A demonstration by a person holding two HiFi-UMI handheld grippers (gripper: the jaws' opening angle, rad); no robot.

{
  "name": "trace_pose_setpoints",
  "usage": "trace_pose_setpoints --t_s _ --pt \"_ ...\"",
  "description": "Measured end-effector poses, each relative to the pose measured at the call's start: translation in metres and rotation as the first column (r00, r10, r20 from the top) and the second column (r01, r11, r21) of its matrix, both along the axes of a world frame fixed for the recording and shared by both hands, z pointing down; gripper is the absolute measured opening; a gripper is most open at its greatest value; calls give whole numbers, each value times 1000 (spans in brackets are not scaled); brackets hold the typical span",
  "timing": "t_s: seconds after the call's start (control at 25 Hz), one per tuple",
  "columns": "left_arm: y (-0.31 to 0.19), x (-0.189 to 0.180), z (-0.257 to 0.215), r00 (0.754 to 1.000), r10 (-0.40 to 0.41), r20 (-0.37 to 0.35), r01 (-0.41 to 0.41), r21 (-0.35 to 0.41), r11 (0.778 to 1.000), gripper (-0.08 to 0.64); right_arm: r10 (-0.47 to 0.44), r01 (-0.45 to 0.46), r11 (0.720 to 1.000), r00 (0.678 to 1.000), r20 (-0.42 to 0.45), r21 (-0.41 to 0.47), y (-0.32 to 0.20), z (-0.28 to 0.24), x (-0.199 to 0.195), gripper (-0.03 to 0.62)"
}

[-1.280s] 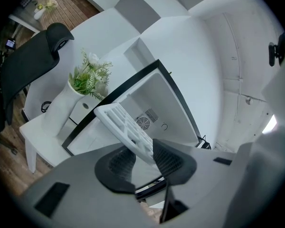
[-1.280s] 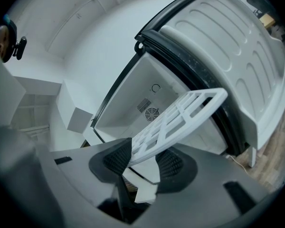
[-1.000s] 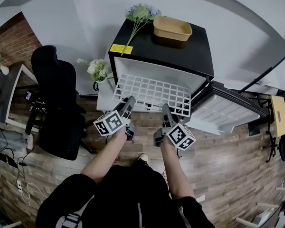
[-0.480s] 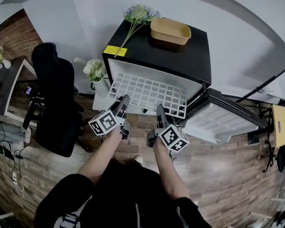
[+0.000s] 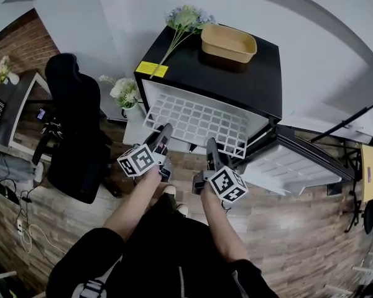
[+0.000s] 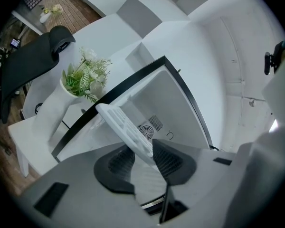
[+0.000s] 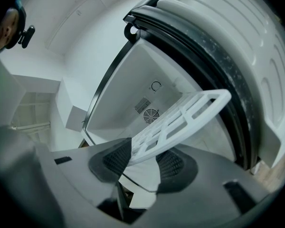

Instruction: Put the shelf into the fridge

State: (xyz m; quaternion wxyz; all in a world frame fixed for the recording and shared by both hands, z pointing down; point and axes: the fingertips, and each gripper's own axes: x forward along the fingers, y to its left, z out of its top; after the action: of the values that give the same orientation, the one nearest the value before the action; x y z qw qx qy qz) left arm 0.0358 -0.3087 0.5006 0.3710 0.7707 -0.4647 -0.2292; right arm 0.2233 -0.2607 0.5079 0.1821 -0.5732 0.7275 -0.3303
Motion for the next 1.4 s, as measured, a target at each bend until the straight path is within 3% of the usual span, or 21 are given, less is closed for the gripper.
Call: trace_pose_setpoints --t_s 0.32,1.4 --pt "-22 6 -1 1000 7 -26 -7 8 1000 124 8 -8 1000 1000 13 -13 -21 7 5 172" --pt "-84 23 0 999 40 -11 -40 20 999 124 48 -47 999 999 25 -18 -83 11 21 168"
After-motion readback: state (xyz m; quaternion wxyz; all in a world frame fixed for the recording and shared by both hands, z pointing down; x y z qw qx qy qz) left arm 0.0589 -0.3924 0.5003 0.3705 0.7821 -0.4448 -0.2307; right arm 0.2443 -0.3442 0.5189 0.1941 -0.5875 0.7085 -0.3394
